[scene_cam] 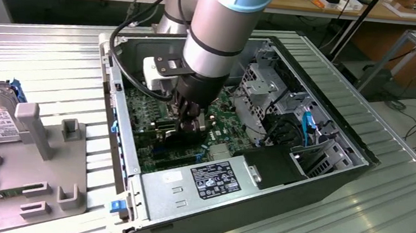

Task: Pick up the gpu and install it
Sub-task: 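Press down on the gpu until it lock into place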

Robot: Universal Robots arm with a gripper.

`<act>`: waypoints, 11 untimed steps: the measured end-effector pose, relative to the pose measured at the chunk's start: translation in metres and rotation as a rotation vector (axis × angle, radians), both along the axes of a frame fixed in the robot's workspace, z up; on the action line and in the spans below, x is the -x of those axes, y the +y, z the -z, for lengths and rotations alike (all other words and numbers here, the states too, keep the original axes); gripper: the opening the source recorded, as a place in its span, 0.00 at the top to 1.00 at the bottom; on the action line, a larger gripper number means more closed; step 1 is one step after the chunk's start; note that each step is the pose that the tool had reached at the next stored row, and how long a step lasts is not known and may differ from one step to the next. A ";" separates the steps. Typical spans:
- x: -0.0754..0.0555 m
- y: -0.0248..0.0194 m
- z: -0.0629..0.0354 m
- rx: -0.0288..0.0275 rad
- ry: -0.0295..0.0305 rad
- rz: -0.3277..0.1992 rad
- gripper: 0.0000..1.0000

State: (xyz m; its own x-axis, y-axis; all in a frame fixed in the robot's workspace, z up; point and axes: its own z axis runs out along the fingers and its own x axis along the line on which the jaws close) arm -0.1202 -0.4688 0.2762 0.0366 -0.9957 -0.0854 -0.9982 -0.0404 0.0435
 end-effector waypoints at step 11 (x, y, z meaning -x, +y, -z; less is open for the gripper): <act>0.000 0.0000 0.0055 0.0007 -0.0030 0.000 0.89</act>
